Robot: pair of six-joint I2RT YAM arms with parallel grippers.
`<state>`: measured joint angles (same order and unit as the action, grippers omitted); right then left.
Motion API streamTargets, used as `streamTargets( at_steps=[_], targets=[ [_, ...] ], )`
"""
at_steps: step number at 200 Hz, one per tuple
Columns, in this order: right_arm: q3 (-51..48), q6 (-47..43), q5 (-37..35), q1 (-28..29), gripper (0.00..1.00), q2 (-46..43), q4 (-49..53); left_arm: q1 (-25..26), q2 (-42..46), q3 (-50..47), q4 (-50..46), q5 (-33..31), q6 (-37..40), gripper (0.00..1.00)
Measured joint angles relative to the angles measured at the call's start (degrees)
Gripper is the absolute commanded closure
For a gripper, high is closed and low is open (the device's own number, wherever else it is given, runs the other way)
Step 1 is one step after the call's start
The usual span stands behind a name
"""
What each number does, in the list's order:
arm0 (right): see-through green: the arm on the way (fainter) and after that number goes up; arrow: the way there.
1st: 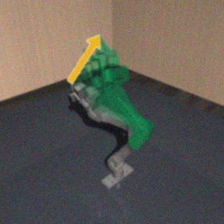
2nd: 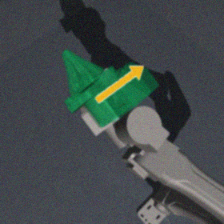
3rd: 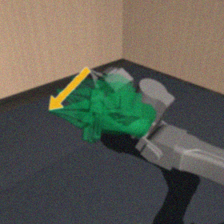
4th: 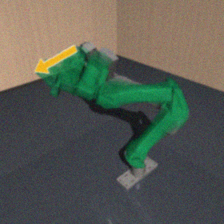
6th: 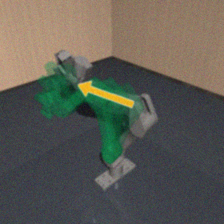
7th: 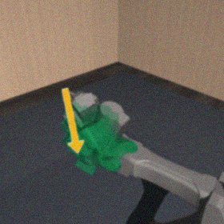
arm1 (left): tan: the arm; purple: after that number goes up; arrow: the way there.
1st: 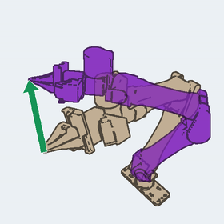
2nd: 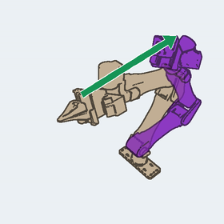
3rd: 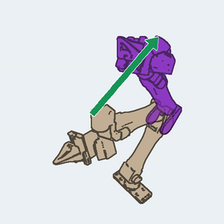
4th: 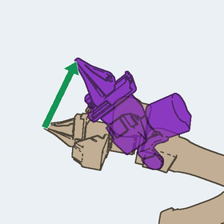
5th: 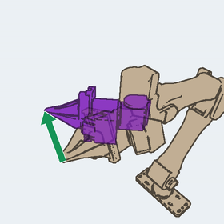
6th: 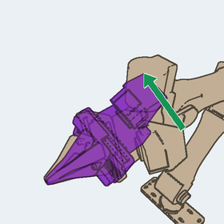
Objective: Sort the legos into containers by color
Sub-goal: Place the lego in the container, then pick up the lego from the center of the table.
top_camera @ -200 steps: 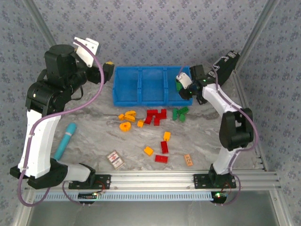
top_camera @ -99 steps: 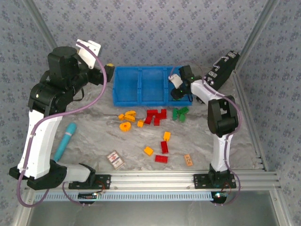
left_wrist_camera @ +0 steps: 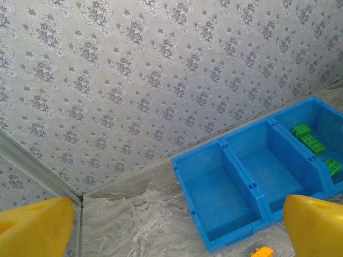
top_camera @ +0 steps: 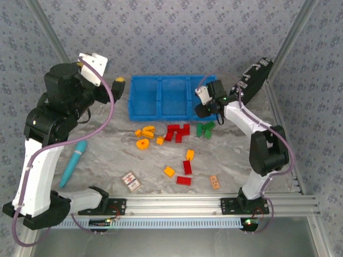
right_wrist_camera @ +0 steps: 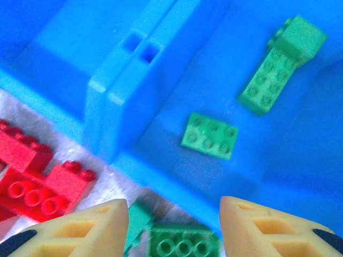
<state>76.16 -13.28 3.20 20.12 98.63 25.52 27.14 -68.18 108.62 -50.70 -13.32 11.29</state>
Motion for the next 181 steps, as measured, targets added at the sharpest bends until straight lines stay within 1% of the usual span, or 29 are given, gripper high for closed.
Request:
streamTargets(
  at_steps=[15, 35, 48, 76, 102, 136, 181],
  targets=[
    [-1.88, 3.67, -2.51, 1.99, 0.52, -1.29, 0.35, 0.0, 1.14, -1.03, 0.52, 0.0, 0.0, 0.0],
    [-3.61, 9.38, -5.95, 4.2, 0.57, -2.27, 1.62, 0.39, 2.03, -1.81, 1.2, 0.02, -0.02, 0.0],
    [-3.8, 15.02, -6.95, 4.57, 0.61, -2.43, 3.45, 0.72, 2.43, -2.21, 1.49, 0.04, -0.02, 0.0],
    [-4.24, 27.19, -8.15, 4.24, 0.61, -2.45, 6.49, 1.16, 3.23, -3.67, 2.36, 0.46, -0.02, 0.0],
    [-6.38, 35.17, -8.24, 5.35, 0.6, -2.58, 6.47, 1.18, 3.93, -5.11, 3.19, 0.68, -0.02, 0.0],
    [-7.13, 41.42, -8.17, 6.03, 0.6, -2.4, 6.34, 1.95, 5.46, -7.23, 4.31, 0.61, 0.04, 0.0],
    [-7.13, 44.39, -8.22, 6.08, 0.59, 1.44, 5.73, 3.82, 7.96, -8.37, 4.7, -0.79, 0.98, 0.0]
  ],
)
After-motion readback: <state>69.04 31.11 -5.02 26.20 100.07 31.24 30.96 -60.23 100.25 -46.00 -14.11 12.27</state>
